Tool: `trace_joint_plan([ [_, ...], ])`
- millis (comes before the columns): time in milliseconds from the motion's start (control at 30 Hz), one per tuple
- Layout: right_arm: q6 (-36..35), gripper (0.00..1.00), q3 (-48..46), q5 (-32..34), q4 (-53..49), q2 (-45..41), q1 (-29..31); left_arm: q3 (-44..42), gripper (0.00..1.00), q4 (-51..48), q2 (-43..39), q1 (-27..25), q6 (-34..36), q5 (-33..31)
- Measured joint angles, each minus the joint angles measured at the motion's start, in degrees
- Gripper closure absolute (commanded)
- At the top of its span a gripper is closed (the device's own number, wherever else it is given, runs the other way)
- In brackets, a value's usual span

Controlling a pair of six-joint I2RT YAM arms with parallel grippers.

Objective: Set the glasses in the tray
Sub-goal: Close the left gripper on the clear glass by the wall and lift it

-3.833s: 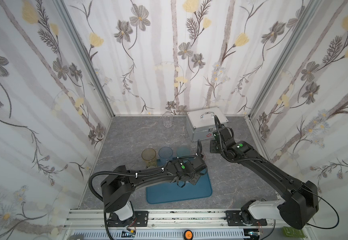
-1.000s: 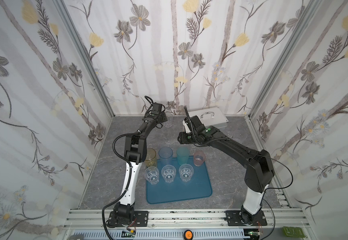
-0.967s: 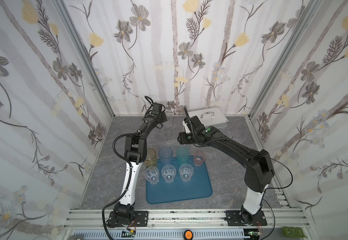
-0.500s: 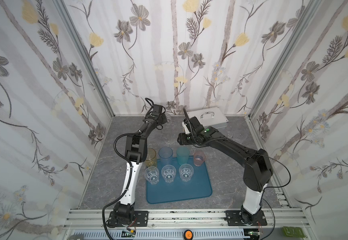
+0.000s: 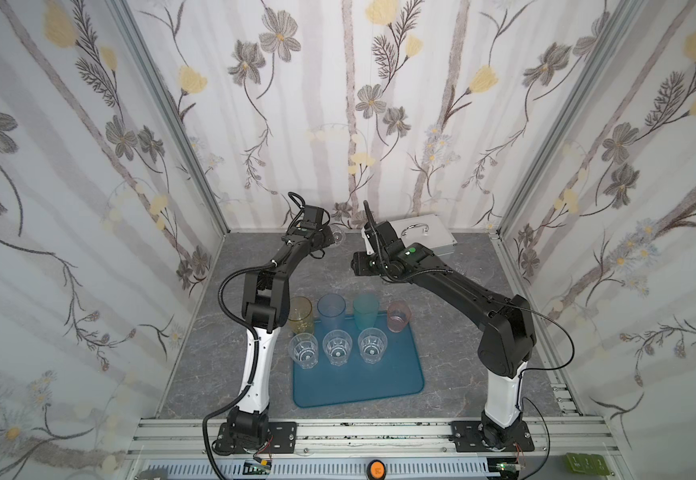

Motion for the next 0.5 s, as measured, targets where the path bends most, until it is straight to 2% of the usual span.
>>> trace_joint_plan([
  [267, -1.3, 0.42, 6.3, 9.2, -0.2, 1.9, 0.2, -12.9, 1.0, 0.3, -16.3, -3.7, -1.0, 0.6],
  [500, -2.1, 0.43, 7.0, 15.5, 0.3, 1.2, 1.8, -22.0, 1.0, 0.2, -25.4, -7.1, -3.8, 0.3],
])
